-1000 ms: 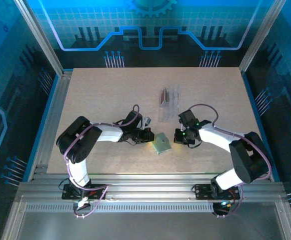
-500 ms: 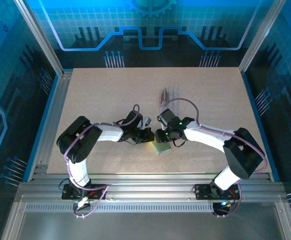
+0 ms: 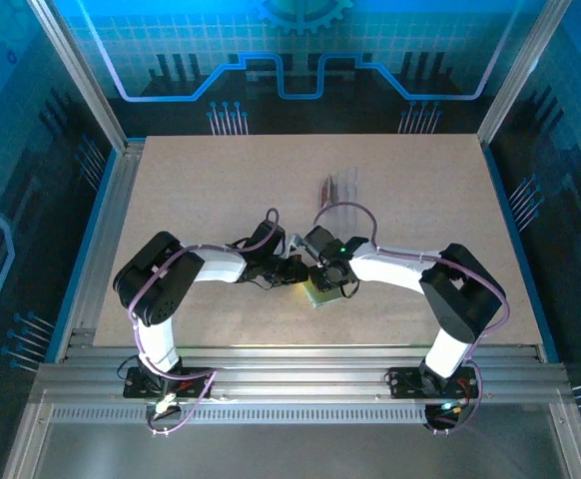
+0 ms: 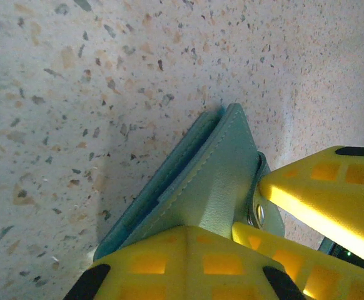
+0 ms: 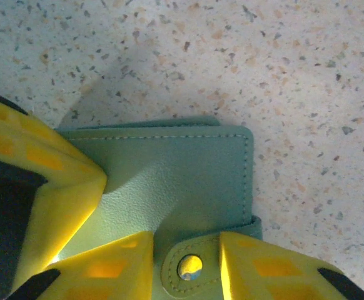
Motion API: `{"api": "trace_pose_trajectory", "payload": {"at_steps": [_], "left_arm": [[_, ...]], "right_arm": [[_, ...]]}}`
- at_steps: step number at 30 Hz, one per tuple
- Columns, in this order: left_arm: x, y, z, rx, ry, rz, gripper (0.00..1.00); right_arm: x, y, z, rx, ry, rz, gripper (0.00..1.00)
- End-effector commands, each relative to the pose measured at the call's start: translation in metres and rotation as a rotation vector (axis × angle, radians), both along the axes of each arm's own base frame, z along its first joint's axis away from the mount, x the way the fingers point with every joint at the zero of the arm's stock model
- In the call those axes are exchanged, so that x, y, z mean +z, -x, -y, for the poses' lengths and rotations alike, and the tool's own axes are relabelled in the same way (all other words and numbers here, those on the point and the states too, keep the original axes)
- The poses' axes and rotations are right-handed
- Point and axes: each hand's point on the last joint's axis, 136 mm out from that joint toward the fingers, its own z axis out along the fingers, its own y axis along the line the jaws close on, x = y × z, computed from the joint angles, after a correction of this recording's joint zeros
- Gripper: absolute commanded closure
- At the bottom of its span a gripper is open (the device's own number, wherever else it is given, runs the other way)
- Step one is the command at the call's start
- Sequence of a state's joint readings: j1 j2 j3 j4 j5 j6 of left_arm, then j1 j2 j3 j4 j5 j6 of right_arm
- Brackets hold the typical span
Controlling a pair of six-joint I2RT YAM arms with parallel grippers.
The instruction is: Put the credit cards into the card holder
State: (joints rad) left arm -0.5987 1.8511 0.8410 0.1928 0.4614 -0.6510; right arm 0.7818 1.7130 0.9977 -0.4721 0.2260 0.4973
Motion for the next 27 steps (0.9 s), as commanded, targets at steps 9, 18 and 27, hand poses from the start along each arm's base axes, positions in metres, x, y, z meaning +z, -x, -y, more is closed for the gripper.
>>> {"api": "trace_pose_trajectory", "payload": {"at_steps": [9,18,27], "left_arm": [[-0.075,0.039,-0.048,0.038,-0.266,-0.157,1.0],[-0.09,0.041,-0.06,0.068,-0.335,-0.185,1.0],[-0.097,0.044,-0.063,0.07,-0.339,-0.193,1.0]], "right_arm": [[-0.008,0.0,0.016,0.015,0.137,0.01,1.0],[0.022,0.004,0.012,-0.063,-0.244,-0.121,1.0],[0.015,0.004,0.042,-0.186,-0.3,-0.207,1.0]]}}
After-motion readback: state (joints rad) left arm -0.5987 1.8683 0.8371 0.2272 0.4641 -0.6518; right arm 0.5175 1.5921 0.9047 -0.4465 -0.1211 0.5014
